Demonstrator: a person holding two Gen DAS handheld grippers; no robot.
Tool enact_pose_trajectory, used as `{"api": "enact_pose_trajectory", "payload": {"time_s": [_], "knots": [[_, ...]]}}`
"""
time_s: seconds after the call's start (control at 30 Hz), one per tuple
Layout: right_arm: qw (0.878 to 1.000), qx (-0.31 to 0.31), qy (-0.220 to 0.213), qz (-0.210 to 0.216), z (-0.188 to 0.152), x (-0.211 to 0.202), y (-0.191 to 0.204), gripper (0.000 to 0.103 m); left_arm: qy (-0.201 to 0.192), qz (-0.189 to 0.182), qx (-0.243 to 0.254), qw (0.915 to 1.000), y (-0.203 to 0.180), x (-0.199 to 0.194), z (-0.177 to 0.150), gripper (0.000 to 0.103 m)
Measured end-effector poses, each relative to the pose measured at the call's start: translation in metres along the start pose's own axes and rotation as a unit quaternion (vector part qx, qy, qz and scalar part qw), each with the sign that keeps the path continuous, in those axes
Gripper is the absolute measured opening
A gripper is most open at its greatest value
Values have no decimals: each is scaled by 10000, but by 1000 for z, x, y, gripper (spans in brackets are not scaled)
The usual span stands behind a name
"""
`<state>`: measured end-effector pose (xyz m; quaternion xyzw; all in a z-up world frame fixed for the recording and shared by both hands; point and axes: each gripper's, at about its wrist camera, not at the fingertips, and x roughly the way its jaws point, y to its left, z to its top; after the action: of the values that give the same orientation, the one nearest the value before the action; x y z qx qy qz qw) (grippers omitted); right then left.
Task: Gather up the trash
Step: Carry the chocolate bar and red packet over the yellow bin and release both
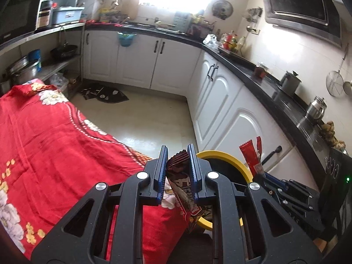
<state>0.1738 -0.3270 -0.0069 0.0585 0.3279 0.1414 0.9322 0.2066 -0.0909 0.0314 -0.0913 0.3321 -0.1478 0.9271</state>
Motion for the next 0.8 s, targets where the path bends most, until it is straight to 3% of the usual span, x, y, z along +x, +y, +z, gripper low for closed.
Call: {"api": "enact_pose_trajectory", "payload": {"time_s": [0.8], "knots": [[9954, 444, -365, -768, -8, -30, -49, 18, 79, -323, 708, 9969, -64, 31, -14, 13]]}}
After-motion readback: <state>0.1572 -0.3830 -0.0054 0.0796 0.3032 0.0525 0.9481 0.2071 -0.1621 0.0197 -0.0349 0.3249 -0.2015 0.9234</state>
